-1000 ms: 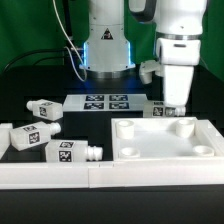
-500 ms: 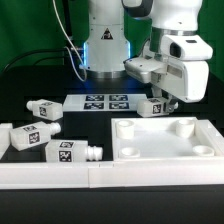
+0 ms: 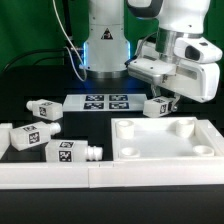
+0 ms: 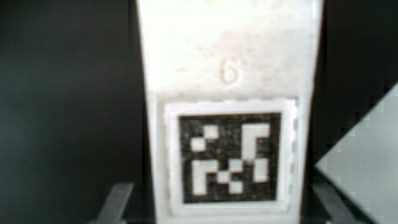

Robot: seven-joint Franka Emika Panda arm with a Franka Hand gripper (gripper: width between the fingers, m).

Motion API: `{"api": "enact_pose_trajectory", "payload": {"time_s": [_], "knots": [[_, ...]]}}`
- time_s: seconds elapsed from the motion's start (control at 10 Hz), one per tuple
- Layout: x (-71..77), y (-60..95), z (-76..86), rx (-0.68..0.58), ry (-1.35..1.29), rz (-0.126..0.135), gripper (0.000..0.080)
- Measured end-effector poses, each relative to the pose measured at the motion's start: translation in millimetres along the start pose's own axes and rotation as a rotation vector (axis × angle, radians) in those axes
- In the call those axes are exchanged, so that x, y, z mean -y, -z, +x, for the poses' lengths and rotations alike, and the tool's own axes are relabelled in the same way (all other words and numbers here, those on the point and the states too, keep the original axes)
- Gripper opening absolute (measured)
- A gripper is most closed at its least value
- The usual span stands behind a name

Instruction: Assemble one leg

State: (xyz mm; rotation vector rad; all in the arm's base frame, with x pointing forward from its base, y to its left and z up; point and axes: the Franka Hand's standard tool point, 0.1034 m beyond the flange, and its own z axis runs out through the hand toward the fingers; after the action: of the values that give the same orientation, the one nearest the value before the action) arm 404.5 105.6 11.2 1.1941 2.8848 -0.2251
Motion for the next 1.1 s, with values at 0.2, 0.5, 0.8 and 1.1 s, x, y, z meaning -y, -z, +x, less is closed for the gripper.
{"api": "enact_pose_trajectory", "payload": {"time_s": [0.2,0.5,0.8,1.1], "knots": [[1.1,-4.1,4.2,-0.006,0.070,0.026,0.0284],[-1.0,-3.9,1.7,-0.005,0.060,0.035,0.0284],[-0.3,-4.5,1.2,-0.006,0.058,0.036,0.0528],[0.2,-4.8,0.5,-0.006,0.056,0.036,0.0642]]}}
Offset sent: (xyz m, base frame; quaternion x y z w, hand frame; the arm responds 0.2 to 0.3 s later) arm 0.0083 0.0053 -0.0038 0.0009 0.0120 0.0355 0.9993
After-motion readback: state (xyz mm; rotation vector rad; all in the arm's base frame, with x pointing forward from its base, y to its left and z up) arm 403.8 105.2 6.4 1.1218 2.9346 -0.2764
